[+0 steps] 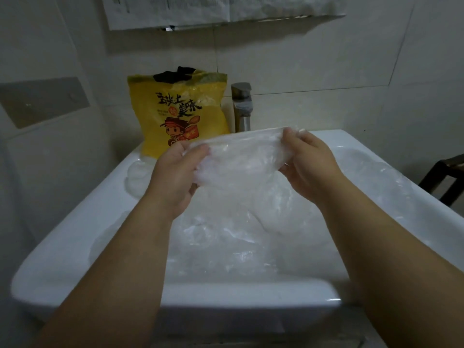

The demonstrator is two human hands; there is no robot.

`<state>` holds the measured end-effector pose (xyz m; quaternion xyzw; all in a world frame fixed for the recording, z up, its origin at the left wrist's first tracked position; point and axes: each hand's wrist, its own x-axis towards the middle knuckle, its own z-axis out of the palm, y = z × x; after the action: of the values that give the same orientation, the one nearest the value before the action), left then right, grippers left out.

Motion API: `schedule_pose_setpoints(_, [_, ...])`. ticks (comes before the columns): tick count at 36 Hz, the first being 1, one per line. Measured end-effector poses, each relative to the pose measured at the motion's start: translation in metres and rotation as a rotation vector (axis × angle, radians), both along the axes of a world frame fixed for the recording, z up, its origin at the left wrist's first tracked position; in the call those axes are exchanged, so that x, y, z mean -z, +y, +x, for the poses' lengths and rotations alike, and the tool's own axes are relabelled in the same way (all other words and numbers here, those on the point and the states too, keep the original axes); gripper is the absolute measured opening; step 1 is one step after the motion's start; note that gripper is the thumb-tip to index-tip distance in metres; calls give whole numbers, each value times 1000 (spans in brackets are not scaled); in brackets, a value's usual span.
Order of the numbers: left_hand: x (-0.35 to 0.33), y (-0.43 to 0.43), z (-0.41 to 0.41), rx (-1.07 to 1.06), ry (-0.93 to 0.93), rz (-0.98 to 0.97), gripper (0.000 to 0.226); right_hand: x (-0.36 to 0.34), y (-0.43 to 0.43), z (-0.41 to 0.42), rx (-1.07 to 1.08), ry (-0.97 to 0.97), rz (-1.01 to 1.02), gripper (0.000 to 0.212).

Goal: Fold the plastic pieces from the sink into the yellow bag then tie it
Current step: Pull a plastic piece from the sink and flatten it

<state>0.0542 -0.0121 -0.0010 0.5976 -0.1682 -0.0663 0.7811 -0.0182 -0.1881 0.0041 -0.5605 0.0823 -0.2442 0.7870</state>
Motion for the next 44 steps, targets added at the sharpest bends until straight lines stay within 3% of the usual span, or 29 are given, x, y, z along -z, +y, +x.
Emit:
schedule_pose_setpoints(5, [8, -3, 1, -189, -142, 187, 6, 4, 3, 2, 142, 10, -85, 15])
schedule_pose_setpoints(7, [7, -4, 1, -220, -124, 173, 17, 5, 1, 3, 176, -7, -83, 13])
schedule_pose_setpoints(11, [-2, -2, -4, 90, 128, 46, 56, 6, -1, 6, 224, -11, -64, 17])
schedule_pose_setpoints(15, [0, 0, -10, 343, 169, 142, 34, 6, -2, 7, 272, -2, -57, 12])
schedule_pose_setpoints(17, [1, 0, -11, 291, 118, 174, 13, 6, -3, 7, 274, 1, -51, 11])
schedule_pose_setpoints(19, [0, 0, -8, 217, 132, 76, 6, 5, -2, 6, 249, 2, -49, 12])
schedule_pose_setpoints(25, [-4, 6, 5, 69, 307, -347, 15, 3, 0, -1, -62, -7, -10, 13])
schedule_pose_setpoints(30, [-5, 10, 10, 56, 352, -520, 34, -1, 4, -9, -499, 213, -173, 23])
schedule_pose_setpoints(34, [-3, 6, 15, 72, 305, -466, 39, 1, 10, -11, -556, 433, -355, 22])
schedule_pose_setpoints(37, [-3, 9, 15, 216, 243, -466, 68, 3, 16, -8, -430, 361, -332, 11])
schedule_pose_setpoints(40, [3, 4, 6, 420, 184, -265, 102, 4, 23, -5, -383, 245, -243, 9])
schedule_pose_setpoints(41, [7, -2, 0, 484, 181, -146, 98, 5, 26, -4, -386, 227, -234, 11])
schedule_pose_setpoints(44, [14, -16, -15, 445, 125, 177, 45, 9, 34, -3, -386, 218, -298, 16])
